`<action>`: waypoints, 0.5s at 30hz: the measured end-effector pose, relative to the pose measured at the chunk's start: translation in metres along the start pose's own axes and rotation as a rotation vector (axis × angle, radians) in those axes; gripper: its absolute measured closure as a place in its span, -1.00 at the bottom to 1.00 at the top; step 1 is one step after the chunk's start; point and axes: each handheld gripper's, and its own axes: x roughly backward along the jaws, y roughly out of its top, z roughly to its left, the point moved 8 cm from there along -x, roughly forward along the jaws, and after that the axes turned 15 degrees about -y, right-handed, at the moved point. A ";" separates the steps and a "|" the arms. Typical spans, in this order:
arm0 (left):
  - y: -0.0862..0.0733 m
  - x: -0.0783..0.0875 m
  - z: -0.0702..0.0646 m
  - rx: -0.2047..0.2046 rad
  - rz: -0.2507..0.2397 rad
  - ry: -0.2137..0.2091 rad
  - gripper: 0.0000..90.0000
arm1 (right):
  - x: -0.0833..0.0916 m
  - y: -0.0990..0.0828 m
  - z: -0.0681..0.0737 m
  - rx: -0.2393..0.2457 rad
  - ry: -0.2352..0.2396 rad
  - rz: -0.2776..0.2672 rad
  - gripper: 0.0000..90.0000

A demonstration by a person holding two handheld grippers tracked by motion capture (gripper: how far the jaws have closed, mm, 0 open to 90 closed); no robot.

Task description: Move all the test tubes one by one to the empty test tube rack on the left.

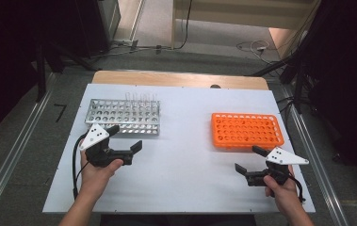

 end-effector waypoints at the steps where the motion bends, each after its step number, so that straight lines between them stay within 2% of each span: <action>1: -0.002 0.002 -0.002 -0.010 0.003 -0.001 -1.00 | 0.000 0.000 0.000 0.000 0.000 0.001 -0.95; 6: -0.014 0.012 -0.012 0.006 -0.001 -0.046 -1.00 | 0.000 -0.002 -0.001 -0.002 -0.005 0.005 -0.95; 9: -0.022 0.018 -0.015 -0.038 0.021 -0.027 -1.00 | -0.001 -0.004 -0.001 0.001 -0.007 0.010 -0.95; 10: -0.024 0.020 -0.015 -0.041 0.021 -0.026 -1.00 | -0.001 -0.005 0.000 0.004 -0.009 0.012 -0.95; 13: -0.030 0.026 -0.015 0.005 -0.003 -0.058 -1.00 | -0.002 -0.007 -0.001 0.010 -0.010 0.015 -0.95; 15: -0.033 0.028 -0.013 0.006 -0.009 -0.065 -1.00 | -0.003 -0.009 -0.004 0.009 -0.019 0.018 -0.95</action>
